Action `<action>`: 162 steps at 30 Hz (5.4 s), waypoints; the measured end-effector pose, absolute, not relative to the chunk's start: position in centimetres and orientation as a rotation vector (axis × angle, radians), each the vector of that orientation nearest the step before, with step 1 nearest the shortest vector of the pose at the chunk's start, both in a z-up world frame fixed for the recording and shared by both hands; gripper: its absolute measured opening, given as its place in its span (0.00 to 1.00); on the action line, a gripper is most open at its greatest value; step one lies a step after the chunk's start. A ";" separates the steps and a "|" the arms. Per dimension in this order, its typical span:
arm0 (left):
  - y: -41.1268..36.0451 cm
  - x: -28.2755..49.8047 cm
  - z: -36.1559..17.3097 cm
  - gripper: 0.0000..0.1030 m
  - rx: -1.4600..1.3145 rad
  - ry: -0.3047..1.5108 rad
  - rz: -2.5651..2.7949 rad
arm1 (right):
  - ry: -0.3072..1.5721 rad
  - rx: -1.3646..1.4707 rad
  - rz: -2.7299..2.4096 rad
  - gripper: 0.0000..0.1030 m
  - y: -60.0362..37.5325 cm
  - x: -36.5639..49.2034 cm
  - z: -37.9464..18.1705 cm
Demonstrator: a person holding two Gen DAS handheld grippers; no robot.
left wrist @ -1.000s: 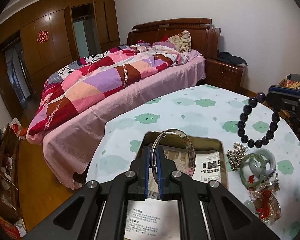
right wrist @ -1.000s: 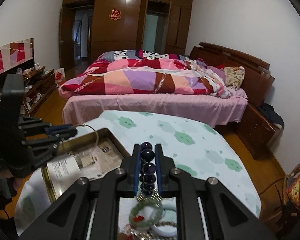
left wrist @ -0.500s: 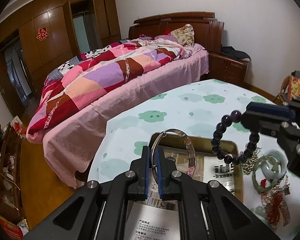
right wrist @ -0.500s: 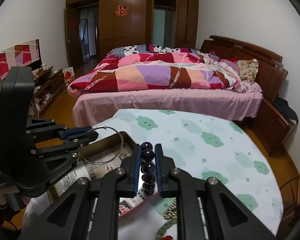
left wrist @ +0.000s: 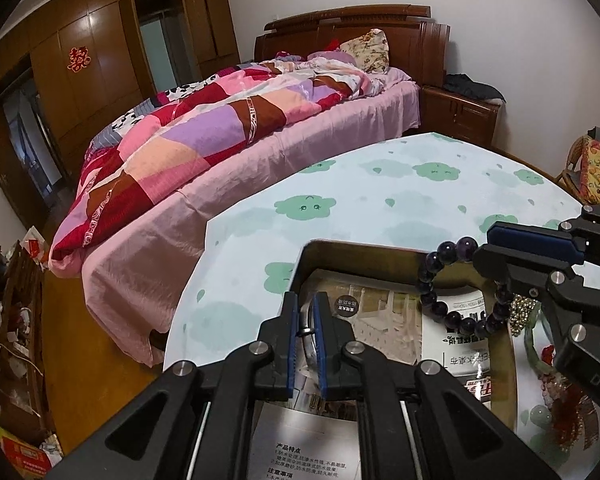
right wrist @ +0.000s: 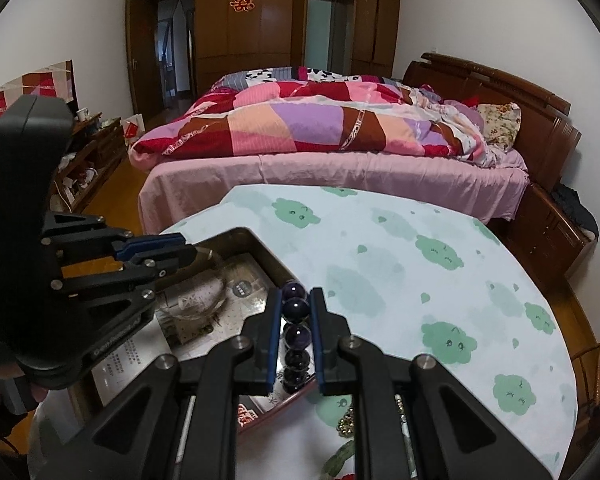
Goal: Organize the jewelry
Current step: 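Carry the bead bracelet toward the tin with the right tool while the left tool holds the bangle above it, then open the left tool dropping the bangle into the tin while the right tool releases the bead bracelet there, then move the left tool to the pile and grasp the green jade bangle, then lift the green jade bangle with the left tool while the right tool grasps the silver watch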
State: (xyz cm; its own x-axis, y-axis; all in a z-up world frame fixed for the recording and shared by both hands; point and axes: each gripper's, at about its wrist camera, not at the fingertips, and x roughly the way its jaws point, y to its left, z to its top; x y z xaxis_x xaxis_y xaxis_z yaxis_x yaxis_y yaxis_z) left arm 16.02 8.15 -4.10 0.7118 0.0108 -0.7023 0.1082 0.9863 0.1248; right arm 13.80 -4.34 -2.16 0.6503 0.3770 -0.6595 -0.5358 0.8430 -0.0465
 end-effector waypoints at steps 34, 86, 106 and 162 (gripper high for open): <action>7.8 15.2 -3.0 0.58 0.216 0.725 0.007 | 0.695 -0.234 0.517 0.29 -4.7 14.2 -2.7; -7.3 10.9 -6.1 0.53 0.293 0.776 -0.236 | 0.802 0.011 0.295 0.54 -22.2 10.0 -6.6; -8.5 11.5 -8.6 0.05 0.264 0.869 -0.320 | 0.770 0.050 0.265 0.54 -23.2 9.5 -6.3; -0.5 6.0 0.5 0.03 0.066 0.639 -0.256 | 0.767 -0.159 0.552 0.11 -15.5 4.7 -4.6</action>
